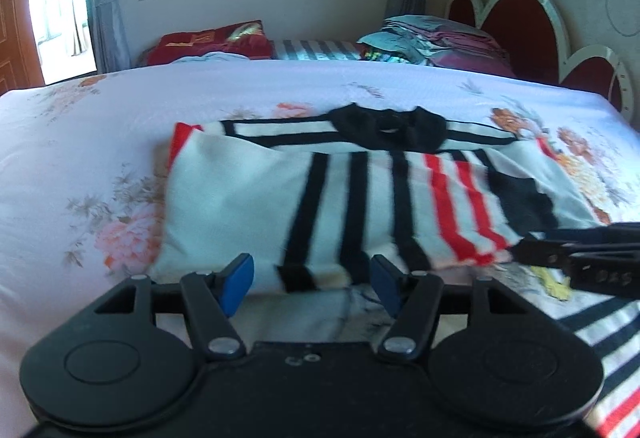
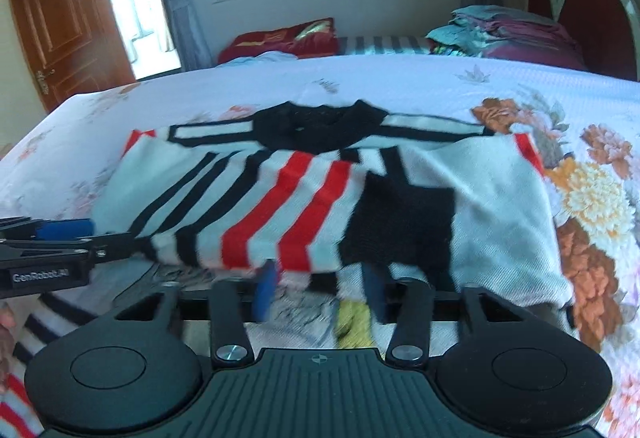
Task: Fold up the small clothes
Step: 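Move both open tools to the black hem band of the sweater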
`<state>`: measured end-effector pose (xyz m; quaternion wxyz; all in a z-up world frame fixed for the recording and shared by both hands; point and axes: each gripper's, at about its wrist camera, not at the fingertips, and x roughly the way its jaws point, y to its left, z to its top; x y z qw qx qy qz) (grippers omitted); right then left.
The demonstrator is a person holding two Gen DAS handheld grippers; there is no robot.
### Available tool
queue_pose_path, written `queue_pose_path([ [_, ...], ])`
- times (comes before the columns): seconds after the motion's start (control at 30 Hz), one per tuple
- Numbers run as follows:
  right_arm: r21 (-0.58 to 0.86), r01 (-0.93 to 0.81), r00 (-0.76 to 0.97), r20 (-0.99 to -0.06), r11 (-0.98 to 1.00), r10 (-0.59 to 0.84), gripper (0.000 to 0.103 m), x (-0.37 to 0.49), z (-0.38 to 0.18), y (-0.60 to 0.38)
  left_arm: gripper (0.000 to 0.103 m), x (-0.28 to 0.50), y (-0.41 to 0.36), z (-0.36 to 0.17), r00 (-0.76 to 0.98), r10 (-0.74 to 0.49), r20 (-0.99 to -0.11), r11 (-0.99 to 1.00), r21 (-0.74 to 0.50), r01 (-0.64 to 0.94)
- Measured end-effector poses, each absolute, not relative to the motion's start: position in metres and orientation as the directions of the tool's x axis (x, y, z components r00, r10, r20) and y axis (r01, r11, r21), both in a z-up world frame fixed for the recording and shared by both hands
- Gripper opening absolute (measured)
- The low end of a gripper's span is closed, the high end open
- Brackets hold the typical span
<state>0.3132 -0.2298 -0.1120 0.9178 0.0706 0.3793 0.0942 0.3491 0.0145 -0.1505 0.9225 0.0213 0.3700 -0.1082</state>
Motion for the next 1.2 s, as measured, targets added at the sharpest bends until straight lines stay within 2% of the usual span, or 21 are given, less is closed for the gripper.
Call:
queue_pose_path([
  [0.17,0.223,-0.174,0.665,-0.692,0.959,0.282,0.043,0.296,-0.115,-0.218,0.063,0.327,-0.007,-0.158,0.67,-0.223,-0.708,0.962,-0.049,0.267],
  [0.33,0.207,-0.237,0.601,-0.736,0.949,0.311,0.043,0.277,-0.129,-0.213,0.063,0.307,-0.016,-0.174,0.638,-0.211,-0.74,0.958,-0.027,0.286],
  [0.4,0.151,-0.264,0.608,-0.741,0.953,0.286,0.043,0.266,-0.133,-0.214,0.063,0.299,-0.015,-0.181,0.647,-0.189,-0.739,0.958,0.004,0.286],
  [0.53,0.016,-0.269,0.639,-0.745,0.963,0.191,0.043,0.248,-0.139,-0.229,0.071,0.283,0.003,-0.185,0.665,-0.149,-0.732,0.958,0.059,0.279],
  [0.63,0.029,-0.218,0.647,-0.744,0.975,0.167,0.043,0.238,-0.142,-0.256,0.075,0.269,0.028,-0.186,0.664,-0.115,-0.739,0.974,0.046,0.22],
  [0.73,0.045,-0.197,0.644,-0.747,0.979,0.163,0.043,0.232,-0.138,-0.265,0.074,0.257,0.038,-0.183,0.669,-0.084,-0.739,0.982,0.052,0.181],
  [0.8,0.079,-0.202,0.647,-0.738,0.976,0.194,0.043,0.229,-0.132,-0.263,0.07,0.252,0.036,-0.179,0.669,-0.073,-0.74,0.986,0.048,0.161],
  [0.83,0.106,-0.208,0.648,-0.73,0.972,0.218,0.043,0.226,-0.127,-0.261,0.064,0.249,0.034,-0.176,0.669,-0.079,-0.739,0.987,0.036,0.156],
  [0.97,0.165,-0.258,0.646,-0.703,0.952,0.297,0.043,0.209,-0.117,-0.237,0.065,0.235,0.017,-0.163,0.671,-0.159,-0.724,0.979,-0.025,0.204],
  [1.1,0.129,-0.299,0.634,-0.713,0.945,0.298,0.043,0.191,-0.122,-0.209,0.065,0.224,0.004,-0.165,0.654,-0.198,-0.73,0.962,-0.016,0.273],
  [1.2,0.04,-0.265,0.639,-0.741,0.963,0.206,0.043,0.179,-0.135,-0.209,0.067,0.214,0.017,-0.178,0.63,-0.172,-0.758,0.961,0.01,0.275],
])
